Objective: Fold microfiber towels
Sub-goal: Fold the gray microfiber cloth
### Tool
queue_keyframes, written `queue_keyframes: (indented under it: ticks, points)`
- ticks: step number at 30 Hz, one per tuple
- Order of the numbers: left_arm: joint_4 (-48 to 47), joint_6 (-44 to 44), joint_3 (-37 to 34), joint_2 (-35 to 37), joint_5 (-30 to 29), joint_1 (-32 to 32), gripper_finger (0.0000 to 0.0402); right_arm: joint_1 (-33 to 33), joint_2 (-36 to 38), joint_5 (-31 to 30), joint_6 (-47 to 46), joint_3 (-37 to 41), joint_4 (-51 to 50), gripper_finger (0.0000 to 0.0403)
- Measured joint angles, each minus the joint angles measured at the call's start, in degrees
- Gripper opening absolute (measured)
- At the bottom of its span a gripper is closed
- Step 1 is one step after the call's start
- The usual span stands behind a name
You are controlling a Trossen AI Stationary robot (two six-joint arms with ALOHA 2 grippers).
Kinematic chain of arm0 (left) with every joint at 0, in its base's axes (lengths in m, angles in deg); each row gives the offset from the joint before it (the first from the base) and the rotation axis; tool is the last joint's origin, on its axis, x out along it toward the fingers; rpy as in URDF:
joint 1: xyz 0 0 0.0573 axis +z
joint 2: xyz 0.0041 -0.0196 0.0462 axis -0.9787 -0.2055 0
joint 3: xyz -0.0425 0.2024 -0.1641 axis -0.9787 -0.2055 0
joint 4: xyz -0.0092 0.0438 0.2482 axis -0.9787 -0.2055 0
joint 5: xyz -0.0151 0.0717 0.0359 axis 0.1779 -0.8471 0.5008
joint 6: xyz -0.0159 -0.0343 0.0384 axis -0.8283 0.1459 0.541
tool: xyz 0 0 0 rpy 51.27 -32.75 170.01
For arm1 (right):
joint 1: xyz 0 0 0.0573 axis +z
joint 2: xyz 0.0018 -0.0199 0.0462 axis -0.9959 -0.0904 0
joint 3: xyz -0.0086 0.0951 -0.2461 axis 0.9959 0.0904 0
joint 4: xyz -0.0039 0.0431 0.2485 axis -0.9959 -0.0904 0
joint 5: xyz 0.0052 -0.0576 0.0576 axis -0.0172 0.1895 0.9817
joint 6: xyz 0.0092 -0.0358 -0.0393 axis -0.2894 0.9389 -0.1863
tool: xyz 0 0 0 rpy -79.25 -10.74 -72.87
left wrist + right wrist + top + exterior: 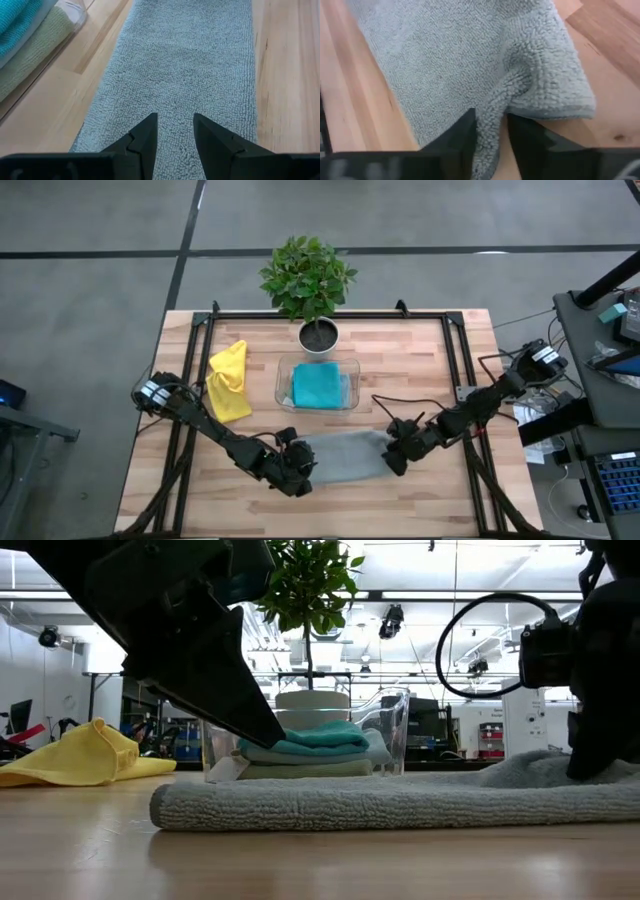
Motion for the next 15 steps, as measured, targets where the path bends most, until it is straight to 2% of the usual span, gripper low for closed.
queue_keyframes:
  ticks: [6, 10, 15]
  points:
    - [-0.09, -0.13, 0.14, 0.03, 0.01, -0.19, 0.0111, 0.00, 1.16, 0.69, 2.02, 0.00, -0.57, 0.0020]
    - [0.02, 0.93, 1.15, 0.22, 0.10, -0.56, 0.0111, 0.00, 5.06, 1.35, 1.60, -0.56, -8.77, 0.0012]
    - [0.13, 2.50, 1.09, 0.23, 0.46, -0.72, 0.0111, -0.37, 11.54, 1.29, -0.97, -4.09, -29.23, 0.0012]
